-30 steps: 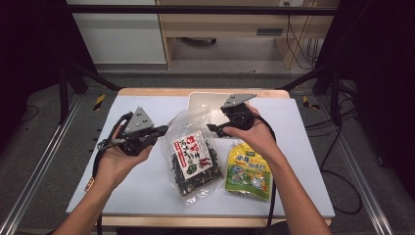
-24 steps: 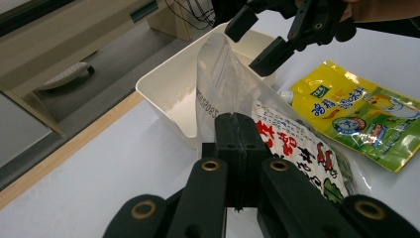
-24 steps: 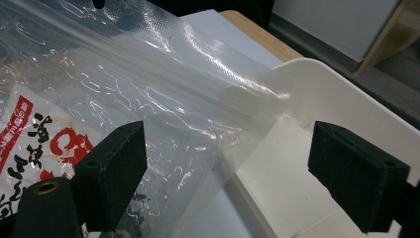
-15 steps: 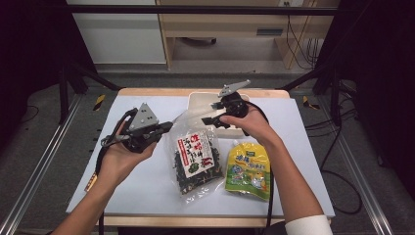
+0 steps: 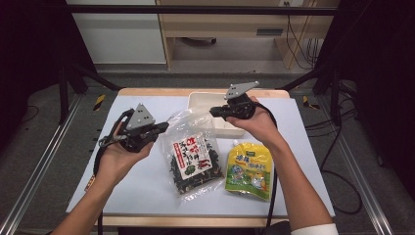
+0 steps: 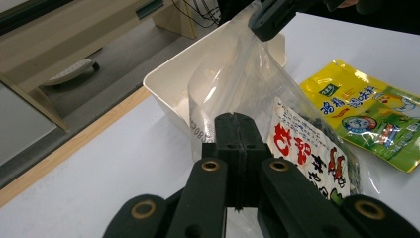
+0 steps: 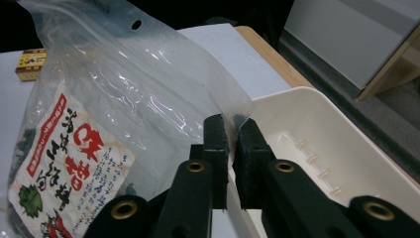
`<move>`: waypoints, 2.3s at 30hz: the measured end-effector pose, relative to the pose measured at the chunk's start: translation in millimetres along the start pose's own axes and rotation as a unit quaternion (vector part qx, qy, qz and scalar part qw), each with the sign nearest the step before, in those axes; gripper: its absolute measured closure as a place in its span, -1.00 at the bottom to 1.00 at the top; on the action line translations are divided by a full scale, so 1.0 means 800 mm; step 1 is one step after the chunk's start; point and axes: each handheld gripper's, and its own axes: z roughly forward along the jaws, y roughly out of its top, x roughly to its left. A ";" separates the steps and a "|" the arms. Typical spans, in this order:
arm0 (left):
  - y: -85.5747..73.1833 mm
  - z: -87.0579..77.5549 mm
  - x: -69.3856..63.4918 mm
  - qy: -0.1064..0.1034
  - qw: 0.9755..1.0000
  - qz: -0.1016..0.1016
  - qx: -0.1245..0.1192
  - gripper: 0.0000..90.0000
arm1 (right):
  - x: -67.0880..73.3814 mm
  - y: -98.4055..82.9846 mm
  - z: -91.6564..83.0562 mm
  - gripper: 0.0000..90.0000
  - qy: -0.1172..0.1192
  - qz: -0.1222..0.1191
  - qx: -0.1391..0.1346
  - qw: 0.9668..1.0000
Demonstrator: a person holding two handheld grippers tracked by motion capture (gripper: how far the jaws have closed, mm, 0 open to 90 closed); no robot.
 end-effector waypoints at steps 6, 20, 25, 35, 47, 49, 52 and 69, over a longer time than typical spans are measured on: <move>-0.005 0.003 0.006 0.006 1.000 -0.009 -0.006 1.00 | 0.005 0.002 -0.003 1.00 -0.006 -0.013 0.006 1.000; -0.005 -0.002 0.024 0.019 0.999 -0.023 -0.021 1.00 | 0.013 0.012 -0.010 1.00 -0.031 -0.009 -0.008 0.999; 0.001 -0.003 0.037 0.024 0.999 -0.030 -0.023 1.00 | 0.011 0.018 -0.015 1.00 -0.047 -0.004 -0.023 0.999; 0.019 -0.001 0.062 0.035 0.999 -0.027 -0.024 1.00 | 0.008 0.037 -0.029 1.00 -0.071 -0.013 -0.044 0.996; 0.037 0.013 0.077 0.036 0.999 -0.026 -0.021 1.00 | 0.008 0.059 -0.038 1.00 -0.087 -0.027 -0.061 0.994; 0.036 0.014 0.076 0.036 0.999 -0.028 -0.022 1.00 | 0.010 0.059 -0.039 1.00 -0.085 -0.030 -0.059 0.994; 0.032 0.013 0.075 0.037 0.999 -0.028 -0.024 1.00 | 0.013 0.059 -0.043 1.00 -0.086 -0.031 -0.059 0.994; -0.010 -0.006 0.076 0.042 0.998 -0.039 -0.019 0.72 | 0.057 0.062 -0.065 1.00 -0.074 -0.068 -0.085 0.991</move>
